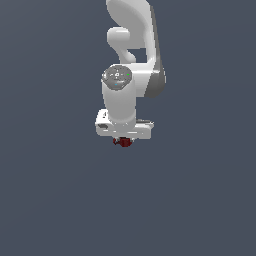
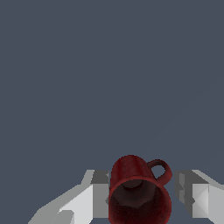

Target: Pick up the object and move it to a goal position.

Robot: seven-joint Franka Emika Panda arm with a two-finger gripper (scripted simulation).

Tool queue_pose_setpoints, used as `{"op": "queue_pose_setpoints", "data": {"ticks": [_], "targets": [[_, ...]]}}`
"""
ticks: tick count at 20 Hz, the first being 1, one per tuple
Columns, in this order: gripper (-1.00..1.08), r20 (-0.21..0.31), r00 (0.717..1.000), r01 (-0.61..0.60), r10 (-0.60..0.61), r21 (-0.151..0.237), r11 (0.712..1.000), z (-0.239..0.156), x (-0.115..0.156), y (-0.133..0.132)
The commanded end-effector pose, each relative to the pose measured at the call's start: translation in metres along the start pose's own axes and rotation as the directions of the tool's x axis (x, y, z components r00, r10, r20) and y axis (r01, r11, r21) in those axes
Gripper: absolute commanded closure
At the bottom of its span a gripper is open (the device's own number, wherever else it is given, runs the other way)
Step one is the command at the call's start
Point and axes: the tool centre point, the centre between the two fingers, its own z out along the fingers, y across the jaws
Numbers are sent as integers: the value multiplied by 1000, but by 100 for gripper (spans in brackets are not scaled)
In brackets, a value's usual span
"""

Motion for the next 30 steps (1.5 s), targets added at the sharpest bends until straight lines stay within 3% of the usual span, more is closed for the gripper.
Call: {"op": "queue_pose_setpoints", "data": {"ticks": [1,5,9,19,25,30], "targets": [[-20,44,998,-53,52,21,998,10,0,9],[-20,136,979,-162,152,59,985,30,-2,25],[-20,252,933,-288,256,97,953,52,-6,41],[-20,530,742,-558,411,149,816,98,-18,71],[-20,633,645,-647,428,155,746,112,-24,80],[-20,680,596,-686,427,155,711,118,-26,85]]}}
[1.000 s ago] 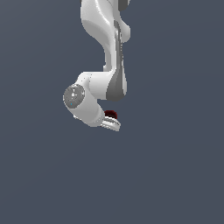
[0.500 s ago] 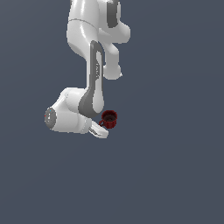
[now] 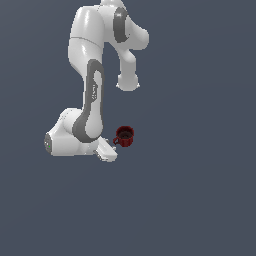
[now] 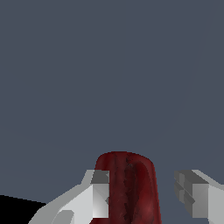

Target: Pick up the object and move it to a goal position.

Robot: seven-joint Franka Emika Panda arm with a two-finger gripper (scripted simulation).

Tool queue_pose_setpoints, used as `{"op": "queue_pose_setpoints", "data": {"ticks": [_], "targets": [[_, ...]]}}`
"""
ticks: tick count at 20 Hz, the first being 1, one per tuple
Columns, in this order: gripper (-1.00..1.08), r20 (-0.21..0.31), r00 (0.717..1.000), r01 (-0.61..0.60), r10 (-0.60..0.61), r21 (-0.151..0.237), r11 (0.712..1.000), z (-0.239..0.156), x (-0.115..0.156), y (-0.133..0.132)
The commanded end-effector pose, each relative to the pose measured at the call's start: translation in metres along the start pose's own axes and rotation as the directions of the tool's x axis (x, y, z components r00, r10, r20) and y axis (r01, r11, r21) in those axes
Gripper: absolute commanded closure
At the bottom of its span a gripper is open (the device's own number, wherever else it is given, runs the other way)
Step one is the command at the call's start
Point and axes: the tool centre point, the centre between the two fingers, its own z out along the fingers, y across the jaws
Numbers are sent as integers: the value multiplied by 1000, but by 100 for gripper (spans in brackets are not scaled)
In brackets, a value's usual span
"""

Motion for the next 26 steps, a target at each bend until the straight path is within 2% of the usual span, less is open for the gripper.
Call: {"op": "queue_pose_setpoints", "data": {"ticks": [1,11,18,22,26], "targets": [[-20,23,1000,-15,15,14,1000,1,1,2],[-20,37,999,-22,21,21,1000,2,1,2],[-20,66,998,-13,12,24,1000,4,-6,-5],[-20,97,995,-34,30,42,999,5,-4,-2],[-20,151,987,-67,56,70,995,7,-1,2]]}}
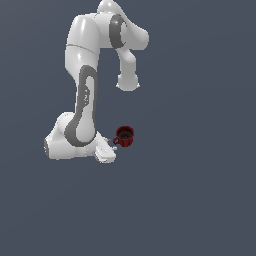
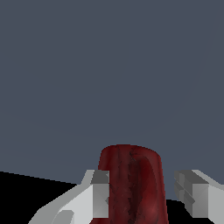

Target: Pick up the object and move it to a goal position.

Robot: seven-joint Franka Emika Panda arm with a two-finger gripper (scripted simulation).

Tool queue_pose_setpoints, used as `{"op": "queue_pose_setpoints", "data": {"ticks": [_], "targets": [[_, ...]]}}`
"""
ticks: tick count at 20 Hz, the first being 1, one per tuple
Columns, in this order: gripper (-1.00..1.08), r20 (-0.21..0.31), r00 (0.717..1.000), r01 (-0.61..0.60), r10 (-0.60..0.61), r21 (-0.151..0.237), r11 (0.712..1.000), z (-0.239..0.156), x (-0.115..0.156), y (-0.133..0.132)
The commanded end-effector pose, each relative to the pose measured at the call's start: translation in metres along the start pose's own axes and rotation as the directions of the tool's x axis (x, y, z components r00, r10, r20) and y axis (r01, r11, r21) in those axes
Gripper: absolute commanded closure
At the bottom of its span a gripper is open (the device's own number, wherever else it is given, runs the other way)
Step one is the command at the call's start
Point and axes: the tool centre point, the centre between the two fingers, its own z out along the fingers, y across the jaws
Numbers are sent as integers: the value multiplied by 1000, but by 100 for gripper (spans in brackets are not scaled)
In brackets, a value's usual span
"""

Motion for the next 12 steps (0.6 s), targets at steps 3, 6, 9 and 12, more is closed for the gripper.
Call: {"op": "queue_pose_setpoints", "data": {"ticks": [3,6,9,12], "targets": [[-20,65,997,-35,33,37,999,1,4,6],[-20,95,994,-51,45,54,997,1,5,8],[-20,111,992,-59,52,62,996,1,6,9],[-20,110,993,-59,52,62,996,1,6,10]]}}
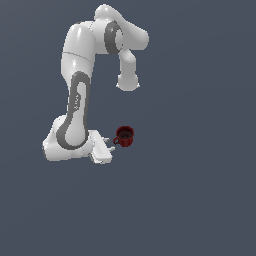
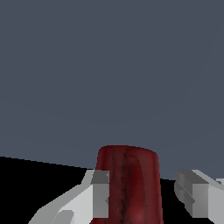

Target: Pick up the object and move it to a goal position.

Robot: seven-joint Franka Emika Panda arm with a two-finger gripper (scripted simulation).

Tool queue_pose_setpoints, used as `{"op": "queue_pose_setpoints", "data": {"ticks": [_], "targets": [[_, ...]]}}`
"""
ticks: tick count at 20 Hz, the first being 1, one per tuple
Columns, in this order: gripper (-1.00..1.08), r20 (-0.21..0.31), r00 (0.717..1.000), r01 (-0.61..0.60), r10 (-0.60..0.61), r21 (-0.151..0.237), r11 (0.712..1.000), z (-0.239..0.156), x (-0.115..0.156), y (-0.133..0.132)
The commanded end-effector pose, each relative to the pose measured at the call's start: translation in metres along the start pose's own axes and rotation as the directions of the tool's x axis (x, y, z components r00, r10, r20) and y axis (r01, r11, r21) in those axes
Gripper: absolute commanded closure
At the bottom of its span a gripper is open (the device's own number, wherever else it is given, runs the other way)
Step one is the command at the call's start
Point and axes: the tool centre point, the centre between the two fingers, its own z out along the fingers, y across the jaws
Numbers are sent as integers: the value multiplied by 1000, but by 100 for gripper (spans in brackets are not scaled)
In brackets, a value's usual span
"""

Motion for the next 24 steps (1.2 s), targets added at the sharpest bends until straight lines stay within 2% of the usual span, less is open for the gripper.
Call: {"op": "queue_pose_setpoints", "data": {"ticks": [1,17,18,24], "targets": [[-20,0,1000,1,-1,0,1000,0,0,0],[-20,4,1000,-1,1,2,1000,30,-1,-1],[108,4,1000,-1,1,2,1000,30,-1,-1],[108,4,1000,-1,1,2,1000,30,-1,-1]]}}
